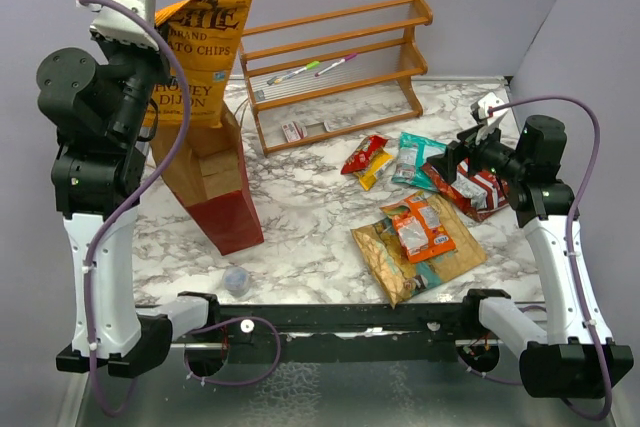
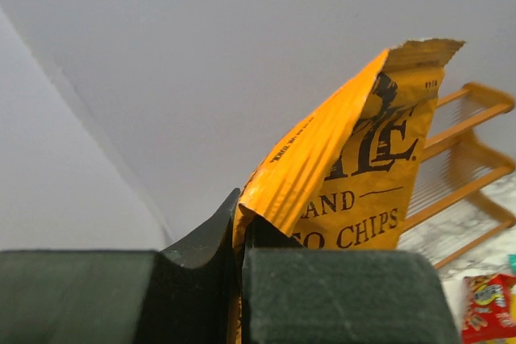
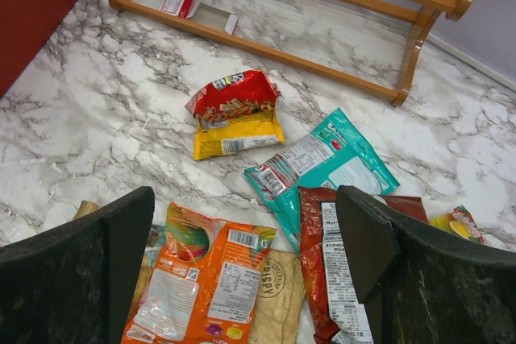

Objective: Place the snacks into the paper bag
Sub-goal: Place the snack in the paper bag.

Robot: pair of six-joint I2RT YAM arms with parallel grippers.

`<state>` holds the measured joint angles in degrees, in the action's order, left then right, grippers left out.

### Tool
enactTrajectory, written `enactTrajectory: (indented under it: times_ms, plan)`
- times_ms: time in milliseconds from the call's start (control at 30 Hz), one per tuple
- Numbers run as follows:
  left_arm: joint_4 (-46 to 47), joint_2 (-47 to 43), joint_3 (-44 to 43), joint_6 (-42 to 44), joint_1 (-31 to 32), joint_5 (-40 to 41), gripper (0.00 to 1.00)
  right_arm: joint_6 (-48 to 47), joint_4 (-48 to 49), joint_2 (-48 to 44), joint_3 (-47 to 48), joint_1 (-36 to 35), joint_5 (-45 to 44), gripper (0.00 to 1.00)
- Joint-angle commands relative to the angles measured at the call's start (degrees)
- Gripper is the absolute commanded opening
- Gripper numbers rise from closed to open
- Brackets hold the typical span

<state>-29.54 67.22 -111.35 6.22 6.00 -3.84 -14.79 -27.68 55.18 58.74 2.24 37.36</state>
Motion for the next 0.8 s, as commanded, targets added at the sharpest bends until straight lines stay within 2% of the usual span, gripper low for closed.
enactTrajectory:
  times_ms: [0, 300, 533, 767]
  plan:
    - [5.3, -2.2, 4.1, 3.8, -1.5, 6.4, 0.0, 0.6, 2.3, -0.8, -0.7, 0.2, 2.1, 0.95]
    - [7.4, -4.3, 13.4, 8.8, -2.8, 11.7, 0.0, 0.5, 2.4, -2.6, -1.6, 0.2, 2.4, 0.95]
    - [-2.8, 0.0, 9.7, 5.9, -2.9, 9.9, 0.0, 0.8, 1.8, -2.0, -0.6, 0.2, 2.9, 0.95]
    - [-4.1, 0.7, 12.5, 3.3, -2.9, 6.9, 0.0, 0.9, 2.4, -2.6, -1.6, 0.2, 3.0, 0.95]
